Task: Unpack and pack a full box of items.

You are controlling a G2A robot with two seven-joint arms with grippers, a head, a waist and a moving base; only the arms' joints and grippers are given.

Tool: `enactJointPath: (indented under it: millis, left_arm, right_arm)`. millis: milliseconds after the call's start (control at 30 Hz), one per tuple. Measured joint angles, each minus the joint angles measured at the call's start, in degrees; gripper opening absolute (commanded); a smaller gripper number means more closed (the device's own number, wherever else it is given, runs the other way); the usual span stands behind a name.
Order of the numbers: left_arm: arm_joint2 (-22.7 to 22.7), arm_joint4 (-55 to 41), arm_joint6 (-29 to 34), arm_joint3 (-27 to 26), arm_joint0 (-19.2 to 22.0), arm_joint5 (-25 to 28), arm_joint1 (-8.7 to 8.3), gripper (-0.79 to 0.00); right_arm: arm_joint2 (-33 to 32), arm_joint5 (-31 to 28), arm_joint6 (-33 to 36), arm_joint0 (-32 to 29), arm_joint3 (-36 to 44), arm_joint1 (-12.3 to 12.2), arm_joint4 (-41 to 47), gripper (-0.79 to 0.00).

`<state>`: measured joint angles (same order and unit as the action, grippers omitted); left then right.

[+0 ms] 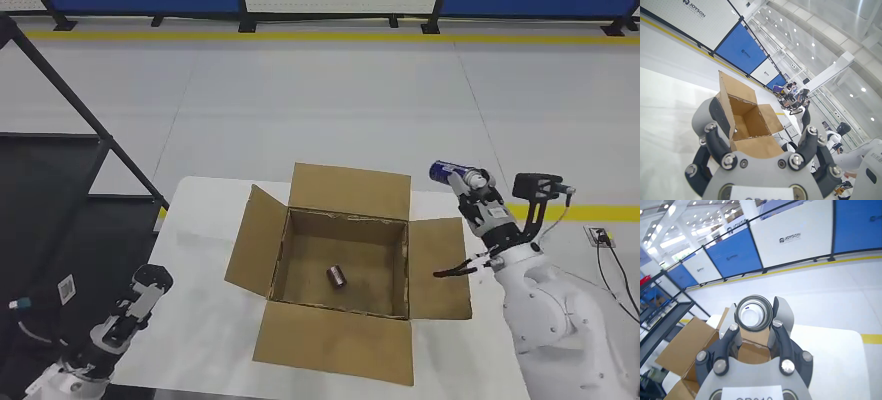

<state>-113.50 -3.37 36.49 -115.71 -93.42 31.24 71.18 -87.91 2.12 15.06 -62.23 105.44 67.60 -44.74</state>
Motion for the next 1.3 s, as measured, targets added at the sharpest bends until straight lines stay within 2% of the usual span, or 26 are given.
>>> enactJointPath:
  millis: [267, 400, 767, 867, 1000, 1300]
  left_arm:
    - [1.96, 1.29, 0.25, 0.45, 1.45, -1.30, -0.48, 0.000]
    - [3.32, 2.80, 0.42, 0.30, 2.55, -2.62, -0.75, 0.000]
    - [5.57, 3.73, 0.21, -0.24, 3.15, -3.14, -1.30, 0.000]
    - [5.76, 3.69, 0.00, 0.09, 3.02, -2.78, -1.44, 0.000]
    - [5.91, 3.36, -0.45, 0.84, 2.83, -2.37, -1.63, 0.000]
    - [7.41, 4.62, -0.59, 0.75, 4.30, -3.92, -2.11, 0.000]
  right_arm:
    - [-9.14, 1.46, 7.30, -2.84, -5.22, -0.90, 4.13, -0.785]
    - [-12.96, -0.15, 10.49, -4.36, -5.63, -1.17, 10.81, -0.785]
    - [-12.97, -0.10, 10.15, -4.45, -5.57, -1.17, 10.29, -0.785]
    - [-12.33, 0.00, 10.53, -5.40, -5.78, -1.58, 4.45, -0.785]
    - [-14.39, -2.75, 15.06, -7.57, -7.33, -2.58, -4.91, -0.785]
    - [-17.99, -18.52, 19.58, -14.83, -8.75, -4.34, -13.84, -0.785]
